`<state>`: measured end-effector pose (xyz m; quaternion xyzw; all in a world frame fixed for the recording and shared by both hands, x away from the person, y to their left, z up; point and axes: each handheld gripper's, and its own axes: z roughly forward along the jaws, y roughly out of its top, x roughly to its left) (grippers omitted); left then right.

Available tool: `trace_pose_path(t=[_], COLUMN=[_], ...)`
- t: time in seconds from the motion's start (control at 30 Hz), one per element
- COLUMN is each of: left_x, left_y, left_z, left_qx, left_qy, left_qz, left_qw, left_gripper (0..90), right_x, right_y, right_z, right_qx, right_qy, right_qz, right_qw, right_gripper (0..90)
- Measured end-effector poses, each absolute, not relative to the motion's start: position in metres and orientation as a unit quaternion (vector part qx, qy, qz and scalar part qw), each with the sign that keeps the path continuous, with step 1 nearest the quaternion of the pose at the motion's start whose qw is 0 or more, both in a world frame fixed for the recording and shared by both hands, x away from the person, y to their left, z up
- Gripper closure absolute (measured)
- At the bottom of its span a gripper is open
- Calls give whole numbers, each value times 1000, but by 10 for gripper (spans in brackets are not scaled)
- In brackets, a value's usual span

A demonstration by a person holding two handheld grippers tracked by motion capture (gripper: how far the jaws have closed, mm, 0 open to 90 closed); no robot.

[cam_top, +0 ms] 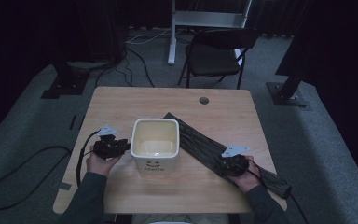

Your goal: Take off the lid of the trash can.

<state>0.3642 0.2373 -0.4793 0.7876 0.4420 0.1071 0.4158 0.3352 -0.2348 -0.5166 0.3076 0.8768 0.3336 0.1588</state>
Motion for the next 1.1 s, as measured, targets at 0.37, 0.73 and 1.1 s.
trace_pose_path(t=[0.37, 0.73, 1.1], left_x=[362, 361, 365], left_y=[243, 252, 251], left_z=[-467, -437, -416], left_qx=[780, 790, 786], left_qy=[437, 412, 401], left_qz=[123, 137, 142], left_qw=[430, 432, 449], left_gripper=[640, 655, 631], right_x=[339, 338, 337], right_y=[-234, -237, -238], right_z=[-518, -521, -522], right_qx=[303, 304, 304], right_qy=[881, 883, 884], right_qz=[329, 325, 323], right_qw=[157, 151, 148], right_gripper=[525, 529, 533])
